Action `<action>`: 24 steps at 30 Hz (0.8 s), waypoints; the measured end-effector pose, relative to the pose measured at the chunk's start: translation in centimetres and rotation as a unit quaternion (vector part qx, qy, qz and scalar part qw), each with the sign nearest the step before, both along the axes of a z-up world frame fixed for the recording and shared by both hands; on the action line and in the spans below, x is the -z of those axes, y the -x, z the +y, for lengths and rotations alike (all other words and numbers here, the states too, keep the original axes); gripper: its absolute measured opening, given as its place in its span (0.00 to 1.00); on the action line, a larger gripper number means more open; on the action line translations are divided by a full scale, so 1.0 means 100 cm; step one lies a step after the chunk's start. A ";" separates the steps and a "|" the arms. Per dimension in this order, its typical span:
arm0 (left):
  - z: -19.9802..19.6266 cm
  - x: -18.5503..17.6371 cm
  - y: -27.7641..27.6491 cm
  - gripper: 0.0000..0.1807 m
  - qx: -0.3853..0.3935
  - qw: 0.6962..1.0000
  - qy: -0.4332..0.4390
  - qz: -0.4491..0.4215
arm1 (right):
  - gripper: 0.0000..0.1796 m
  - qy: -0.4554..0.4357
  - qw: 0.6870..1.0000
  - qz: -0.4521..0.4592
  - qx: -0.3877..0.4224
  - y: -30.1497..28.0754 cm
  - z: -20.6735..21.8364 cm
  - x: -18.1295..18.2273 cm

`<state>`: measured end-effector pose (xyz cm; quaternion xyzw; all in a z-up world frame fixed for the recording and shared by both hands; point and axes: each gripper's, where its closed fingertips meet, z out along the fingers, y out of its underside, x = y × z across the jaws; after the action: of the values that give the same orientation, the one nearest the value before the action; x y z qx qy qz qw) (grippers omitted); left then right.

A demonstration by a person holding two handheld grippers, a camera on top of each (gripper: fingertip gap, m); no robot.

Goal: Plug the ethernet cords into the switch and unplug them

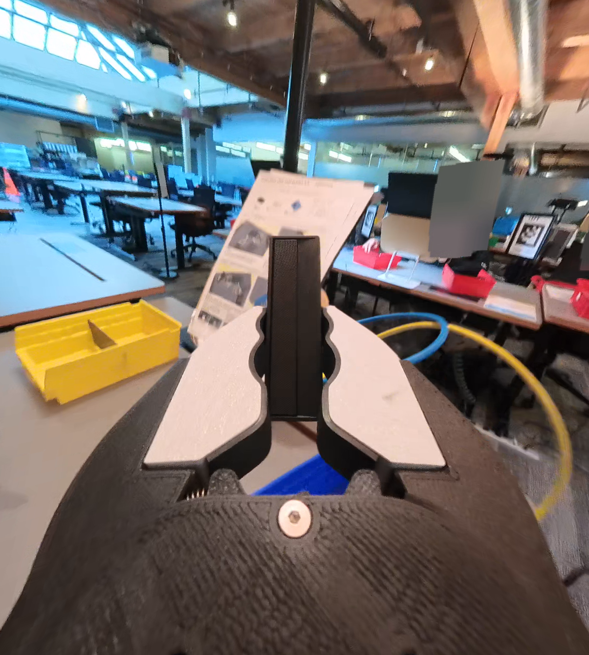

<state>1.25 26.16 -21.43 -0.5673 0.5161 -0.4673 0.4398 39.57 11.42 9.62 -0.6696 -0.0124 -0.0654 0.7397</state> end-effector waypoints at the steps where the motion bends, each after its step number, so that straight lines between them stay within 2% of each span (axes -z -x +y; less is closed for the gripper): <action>1: 0.000 0.000 0.000 0.29 0.000 1.000 -0.002 0.001 | 0.15 0.019 1.000 0.003 0.005 -0.001 0.004 0.013; 5: -0.002 0.001 -0.001 0.29 0.003 1.000 -0.004 0.005 | 0.15 0.077 0.996 0.042 0.009 -0.011 0.019 0.069; 9: -0.001 0.001 0.000 0.29 0.003 1.000 -0.002 0.001 | 0.15 0.103 0.993 0.058 0.031 -0.021 0.023 0.096; 13: -0.002 0.001 0.000 0.29 0.006 1.000 0.003 0.003 | 0.15 0.149 0.978 0.042 0.142 -0.045 0.017 0.127; 16: -0.002 0.001 0.000 0.28 0.008 1.000 0.006 0.003 | 0.15 0.193 0.946 0.024 0.261 -0.066 0.002 0.161; 20: -0.004 0.002 0.001 0.28 0.012 1.000 0.008 0.005 | 0.15 0.253 0.921 0.049 0.293 -0.066 0.004 0.223; 24: -0.007 0.003 0.001 0.29 0.016 1.000 0.005 0.009 | 0.15 0.290 0.900 0.012 0.325 -0.058 0.009 0.267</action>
<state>1.13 25.51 -21.72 -0.5652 0.5265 -0.4723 0.4247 45.32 12.36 -17.03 -0.8222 0.1964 -0.2877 0.4502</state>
